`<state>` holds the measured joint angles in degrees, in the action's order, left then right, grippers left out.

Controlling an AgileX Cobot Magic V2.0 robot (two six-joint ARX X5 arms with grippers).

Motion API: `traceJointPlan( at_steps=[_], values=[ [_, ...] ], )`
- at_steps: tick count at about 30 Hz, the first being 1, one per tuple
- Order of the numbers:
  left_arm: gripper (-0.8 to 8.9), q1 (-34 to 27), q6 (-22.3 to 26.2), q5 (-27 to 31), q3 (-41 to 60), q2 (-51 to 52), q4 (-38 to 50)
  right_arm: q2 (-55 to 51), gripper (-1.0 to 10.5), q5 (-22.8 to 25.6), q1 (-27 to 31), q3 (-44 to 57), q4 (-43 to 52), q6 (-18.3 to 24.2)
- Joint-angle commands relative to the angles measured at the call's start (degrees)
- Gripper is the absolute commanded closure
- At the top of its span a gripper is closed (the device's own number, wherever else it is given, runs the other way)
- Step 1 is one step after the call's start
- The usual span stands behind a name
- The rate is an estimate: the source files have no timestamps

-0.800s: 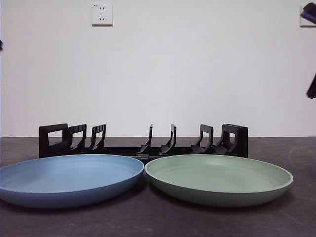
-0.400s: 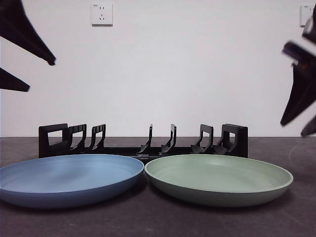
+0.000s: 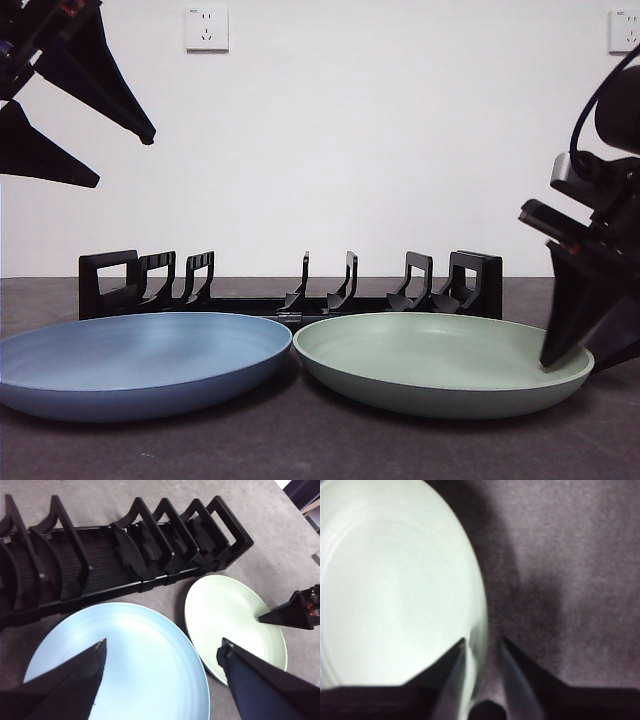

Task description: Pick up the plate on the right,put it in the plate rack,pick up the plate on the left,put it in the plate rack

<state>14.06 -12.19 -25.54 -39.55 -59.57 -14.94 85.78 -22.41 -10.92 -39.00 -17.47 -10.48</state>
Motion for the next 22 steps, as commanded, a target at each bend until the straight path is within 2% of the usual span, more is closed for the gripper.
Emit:
traceJointPlan(
  at_steps=[1,4,6,10,13,15,18,22],
  values=[
    [4.37,0.22,0.26,0.2,0.04,-0.17,0.31,0.26,9.6,0.28,-0.02,0.04,0.57,0.39],
    [4.37,0.22,0.63,0.13,0.04,-0.17,0.31,-0.11,9.6,0.28,-0.02,-0.07,0.52,-0.17],
    [4.37,0.24,2.58,-0.79,0.04,-0.17,0.5,-0.83,9.6,0.28,-0.02,-0.39,0.28,-0.48],
    [4.36,0.85,9.49,-7.43,-0.24,-0.17,1.66,-3.23,9.6,0.28,-0.02,-1.92,-2.1,-1.27],
    [4.36,3.19,15.56,-9.57,-1.95,-0.17,0.02,-5.7,9.6,0.24,-0.02,-3.96,-5.86,-1.6],
    [4.36,6.56,20.35,-9.01,-3.82,-0.17,-2.23,-7.13,9.6,0.24,-0.02,-5.79,-9.01,-1.51],
    [4.36,12.98,24.17,-7.32,-6.4,-0.17,-4.17,-8.31,9.6,0.2,-0.04,-8.37,-13.11,-1.4],
    [4.36,24.76,30.25,1.68,-9.68,-0.17,-7.48,-8.44,9.6,-0.17,-0.04,-11.82,-18.18,0.22]
  ],
)
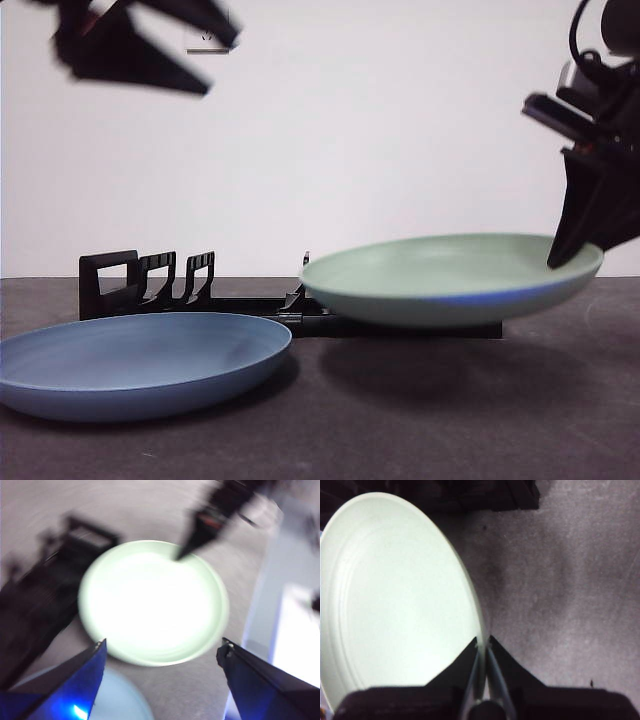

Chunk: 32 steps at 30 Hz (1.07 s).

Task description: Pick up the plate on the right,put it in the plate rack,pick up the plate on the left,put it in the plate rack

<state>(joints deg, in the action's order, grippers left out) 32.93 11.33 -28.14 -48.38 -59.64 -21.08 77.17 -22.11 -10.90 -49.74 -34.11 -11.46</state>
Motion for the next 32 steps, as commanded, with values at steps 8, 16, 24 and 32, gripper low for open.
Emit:
traceJointPlan(
  at_steps=[8,16,24,32],
  values=[
    [4.42,27.43,15.3,27.08,-1.62,-2.14,-6.08,0.17,9.6,-3.23,-0.07,-3.08,-3.91,1.95],
    [4.42,32.63,18.58,35.95,-1.62,-11.63,-4.17,0.17,9.6,-6.54,-1.22,-3.1,-5.03,2.19],
    [4.43,32.61,20.94,36.92,-1.62,-18.88,0.96,0.17,9.5,-8.52,-1.29,-3.1,-5.51,2.54],
    [7.42,32.94,21.53,36.74,-1.62,-21.29,2.75,0.17,9.5,-9.33,-1.29,-3.1,-5.51,2.62]
  ],
)
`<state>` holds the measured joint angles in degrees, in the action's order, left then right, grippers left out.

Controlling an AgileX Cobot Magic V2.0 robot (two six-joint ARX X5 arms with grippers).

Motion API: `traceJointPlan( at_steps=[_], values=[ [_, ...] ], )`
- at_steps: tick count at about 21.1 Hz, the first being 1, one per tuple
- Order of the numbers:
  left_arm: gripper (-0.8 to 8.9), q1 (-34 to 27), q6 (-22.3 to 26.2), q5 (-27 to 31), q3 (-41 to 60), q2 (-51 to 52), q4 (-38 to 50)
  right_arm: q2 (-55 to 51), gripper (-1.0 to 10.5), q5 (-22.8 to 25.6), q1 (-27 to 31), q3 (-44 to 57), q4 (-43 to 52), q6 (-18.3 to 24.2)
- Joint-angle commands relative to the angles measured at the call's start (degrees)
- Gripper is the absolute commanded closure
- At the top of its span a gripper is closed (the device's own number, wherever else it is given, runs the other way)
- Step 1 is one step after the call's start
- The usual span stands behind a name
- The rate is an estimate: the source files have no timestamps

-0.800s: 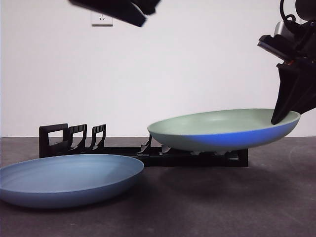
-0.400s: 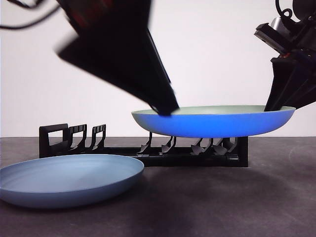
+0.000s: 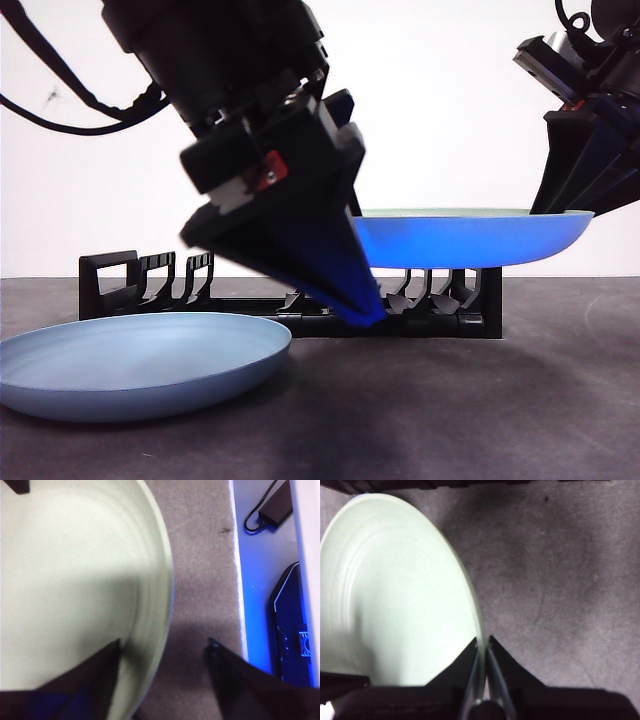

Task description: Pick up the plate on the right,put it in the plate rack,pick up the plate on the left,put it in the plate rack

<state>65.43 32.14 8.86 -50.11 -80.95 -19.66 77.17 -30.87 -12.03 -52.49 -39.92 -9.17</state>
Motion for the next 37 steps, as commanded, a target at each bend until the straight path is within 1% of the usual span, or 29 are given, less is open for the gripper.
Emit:
traceJointPlan(
  at_steps=[1,2,6,10,13,14,16,17,18,19,21,23,24,26,27,29,31,34,35,37],
  values=[
    [7.98,0.52,0.76,-0.26,0.11,0.02,2.1,0.17,9.5,-0.55,-0.15,-0.35,0.31,0.55],
    [8.3,0.5,0.76,-0.24,0.11,0.02,2.8,0.17,9.5,-0.55,-0.13,-0.35,0.31,0.94],
    [8.23,0.5,1.18,-0.28,0.11,0.02,4.74,0.17,9.5,-0.52,-0.13,-0.35,0.26,1.14],
    [8.23,0.96,1.18,-0.28,0.11,0.02,4.83,0.17,9.5,-0.5,-0.13,-0.35,0.28,1.18],
    [8.23,1.03,1.14,-0.28,0.11,0.02,4.85,0.17,9.4,0.17,-0.02,-0.35,0.9,2.01],
    [8.23,1.27,1.09,-0.31,0.11,0.02,4.85,0.17,9.1,1.01,0.0,-0.35,1.05,2.54],
    [8.23,2.6,0.96,-0.31,0.07,0.02,5.09,0.17,7.4,4.48,0.04,-0.57,1.46,2.62],
    [8.23,3.3,0.37,-0.26,-0.22,0.02,4.98,0.15,7.2,5.9,0.13,-0.94,1.88,2.62],
    [8.23,4.0,-1.27,-0.28,-0.87,0.04,4.79,-0.31,7.2,6.71,0.66,-1.42,2.99,2.25],
    [8.23,4.5,-3.74,-0.42,-1.57,0.13,4.98,-1.22,7.2,7.32,1.07,-1.42,5.57,0.81],
    [8.22,4.83,-9.31,-2.84,-2.95,1.05,5.88,-4.46,7.2,7.32,1.7,-1.42,11.08,-1.36],
    [8.22,4.63,-13.99,-2.73,-3.63,2.86,7.56,-8.04,7.3,7.76,2.86,-1.42,15.08,-3.43],
    [8.22,4.02,-16.83,-2.62,-3.63,4.24,8.33,-9.86,7.3,9.25,3.56,-1.42,15.89,-4.02],
    [8.22,1.31,-22.23,0.04,-3.61,7.56,8.52,-12.81,7.3,13.27,4.48,-1.42,15.98,-3.98],
    [8.23,-0.74,-25.05,1.73,-3.63,9.18,8.28,-13.86,7.3,13.94,4.68,-1.42,15.93,-3.85],
    [8.23,-6.05,-29.7,1.27,-3.61,13.29,8.11,-15.41,7.3,14.56,5.03,-1.42,15.61,-3.82],
    [8.23,-11.15,-31.89,0.42,-3.61,17.07,8.85,-15.74,7.3,14.4,5.01,-1.42,15.26,-3.85],
    [8.23,-20.72,-33.59,-6.4,-3.61,21.44,10.03,-15.72,7.3,14.4,4.92,-1.42,13.14,-3.87],
    [8.23,-24.37,-35.15,-10.53,-3.63,21.94,11.5,-15.72,7.3,14.4,4.9,-1.42,12.76,-3.87],
    [8.23,-32.02,-40.0,-22.08,-3.61,21.77,16.04,-15.72,7.3,14.4,4.9,-1.42,12.35,-3.87]
  ],
)
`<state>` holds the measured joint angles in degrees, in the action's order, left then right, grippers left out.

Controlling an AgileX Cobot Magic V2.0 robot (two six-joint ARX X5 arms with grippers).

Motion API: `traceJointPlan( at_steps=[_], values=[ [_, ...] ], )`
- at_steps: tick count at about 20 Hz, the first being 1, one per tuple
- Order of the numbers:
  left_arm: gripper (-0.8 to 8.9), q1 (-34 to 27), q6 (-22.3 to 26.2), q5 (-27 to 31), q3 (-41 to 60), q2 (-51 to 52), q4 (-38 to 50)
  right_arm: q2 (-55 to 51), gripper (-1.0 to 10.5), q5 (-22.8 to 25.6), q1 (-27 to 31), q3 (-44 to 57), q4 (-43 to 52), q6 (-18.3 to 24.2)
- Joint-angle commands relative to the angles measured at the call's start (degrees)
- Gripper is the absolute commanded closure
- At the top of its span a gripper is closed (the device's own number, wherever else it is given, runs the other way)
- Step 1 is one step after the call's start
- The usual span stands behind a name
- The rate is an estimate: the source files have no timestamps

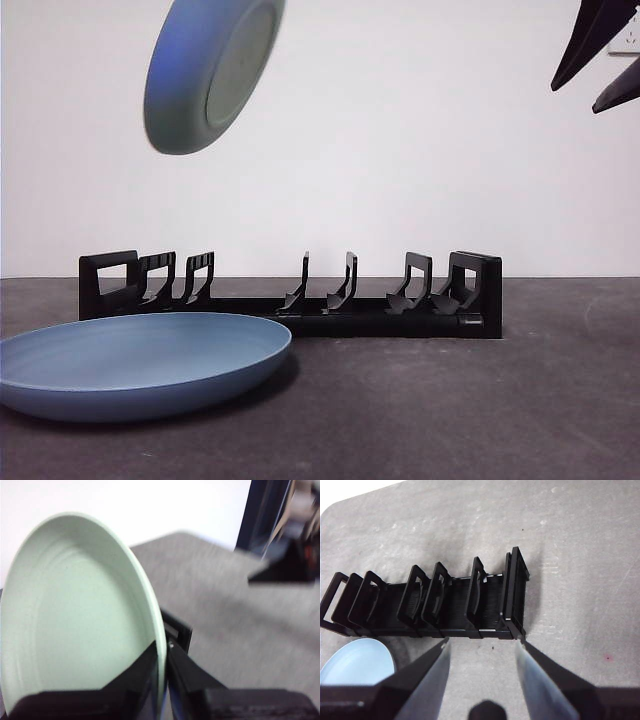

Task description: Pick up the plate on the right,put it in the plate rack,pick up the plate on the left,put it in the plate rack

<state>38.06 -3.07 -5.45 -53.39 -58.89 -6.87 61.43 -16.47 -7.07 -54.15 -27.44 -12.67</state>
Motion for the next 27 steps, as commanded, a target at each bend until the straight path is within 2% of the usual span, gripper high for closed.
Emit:
traceJointPlan(
  at_steps=[1,7,10,14,22,27],
  values=[
    [8.23,-8.57,-7.41,-12.17,-0.33,-1.01,6.23,0.02,7.3,-0.02,-0.07,0.24,-0.61,-0.39],
    [8.23,-24.39,-20.55,-27.85,-0.33,-9.92,19.43,0.02,7.3,0.11,-0.07,0.24,-1.79,-0.33],
    [8.23,-28.11,-24.22,-29.35,-0.33,-15.74,22.8,0.02,7.3,0.17,-0.07,0.24,-1.73,-0.15],
    [8.23,-29.27,-24.22,-30.56,-0.33,-21.27,23.19,0.04,7.3,0.42,-0.07,0.24,-1.44,0.31],
    [8.23,-29.27,-23.56,-26.75,-0.33,-26.56,22.62,0.07,7.3,0.44,-0.07,0.24,-1.29,0.28],
    [8.23,-28.41,-19.61,-21.84,-0.33,-26.56,14.64,0.07,7.3,0.5,-0.07,0.24,-0.83,0.28]
  ],
)
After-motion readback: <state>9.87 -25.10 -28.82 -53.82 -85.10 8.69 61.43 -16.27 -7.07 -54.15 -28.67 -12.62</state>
